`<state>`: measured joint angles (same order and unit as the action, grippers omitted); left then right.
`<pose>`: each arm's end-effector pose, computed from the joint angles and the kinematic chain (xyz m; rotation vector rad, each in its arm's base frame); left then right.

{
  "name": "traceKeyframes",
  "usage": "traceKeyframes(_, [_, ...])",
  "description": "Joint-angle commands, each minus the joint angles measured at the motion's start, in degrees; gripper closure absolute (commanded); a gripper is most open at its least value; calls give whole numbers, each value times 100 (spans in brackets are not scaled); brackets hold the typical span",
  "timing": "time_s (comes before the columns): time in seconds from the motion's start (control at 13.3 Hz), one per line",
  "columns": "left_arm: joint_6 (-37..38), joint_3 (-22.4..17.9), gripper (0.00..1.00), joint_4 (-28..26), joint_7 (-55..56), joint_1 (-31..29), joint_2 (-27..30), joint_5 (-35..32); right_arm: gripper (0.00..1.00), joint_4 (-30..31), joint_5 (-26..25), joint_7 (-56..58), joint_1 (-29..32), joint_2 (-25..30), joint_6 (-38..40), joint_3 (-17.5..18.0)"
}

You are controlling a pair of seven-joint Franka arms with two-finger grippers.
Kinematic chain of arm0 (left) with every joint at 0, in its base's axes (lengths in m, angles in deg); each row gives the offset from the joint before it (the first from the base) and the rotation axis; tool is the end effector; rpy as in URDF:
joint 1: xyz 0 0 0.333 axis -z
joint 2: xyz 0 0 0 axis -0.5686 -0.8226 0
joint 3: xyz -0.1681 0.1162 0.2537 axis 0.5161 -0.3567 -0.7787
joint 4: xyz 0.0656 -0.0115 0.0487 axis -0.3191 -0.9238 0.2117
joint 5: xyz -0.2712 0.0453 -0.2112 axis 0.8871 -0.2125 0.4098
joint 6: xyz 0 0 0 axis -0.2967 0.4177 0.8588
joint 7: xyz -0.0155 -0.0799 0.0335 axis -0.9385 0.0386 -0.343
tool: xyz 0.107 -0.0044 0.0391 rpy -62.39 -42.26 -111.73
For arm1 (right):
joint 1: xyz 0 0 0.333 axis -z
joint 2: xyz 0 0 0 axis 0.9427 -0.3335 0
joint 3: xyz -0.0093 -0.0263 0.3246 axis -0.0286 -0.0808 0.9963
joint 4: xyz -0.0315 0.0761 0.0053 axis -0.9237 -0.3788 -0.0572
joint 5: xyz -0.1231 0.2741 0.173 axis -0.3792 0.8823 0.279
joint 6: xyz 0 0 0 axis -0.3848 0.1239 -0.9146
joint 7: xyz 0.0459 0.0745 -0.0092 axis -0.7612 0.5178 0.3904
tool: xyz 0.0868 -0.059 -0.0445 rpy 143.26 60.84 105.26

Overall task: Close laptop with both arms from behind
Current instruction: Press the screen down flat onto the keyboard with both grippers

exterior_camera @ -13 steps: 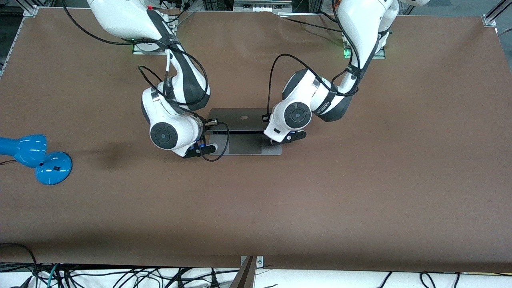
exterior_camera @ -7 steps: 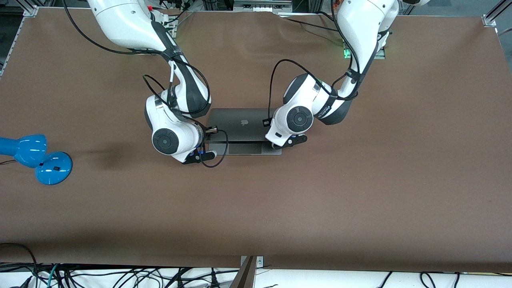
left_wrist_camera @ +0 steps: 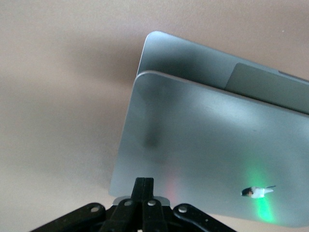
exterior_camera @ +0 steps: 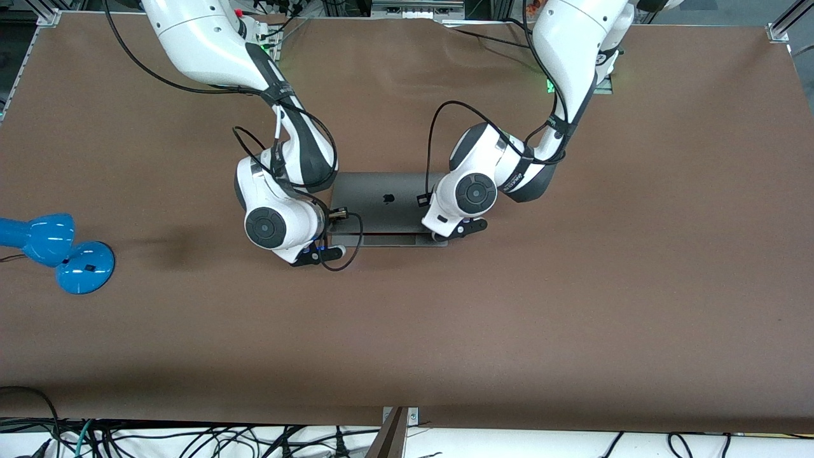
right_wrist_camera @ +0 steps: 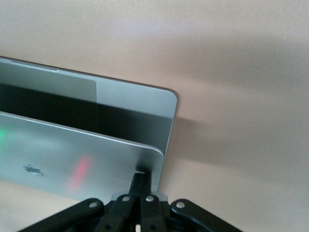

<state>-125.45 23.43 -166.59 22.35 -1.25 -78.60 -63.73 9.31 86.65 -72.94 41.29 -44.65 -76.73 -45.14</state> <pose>0.5051 -0.4030 0.2570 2.9437 0.4729 -0.6208 0.5629 0.3082 0.2637 -2.9422 -0.2618 0.5580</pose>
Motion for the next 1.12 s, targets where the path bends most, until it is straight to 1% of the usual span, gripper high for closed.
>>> traceKeyframes(0.0, [-148, 25, 100, 179, -57, -19, -235, -127, 100, -141, -58, 91, 40, -131, -68, 27])
traceKeyframes(0.45, [-228, 25, 100, 293, -101, -19, -437, -127, 100, -141, -58, 100, 31, -236, -297, 27])
traceKeyframes(1.05, [-439, 25, 100, 302, -101, -19, -605, -127, 100, -141, -49, 135, 31, -412, -639, 27])
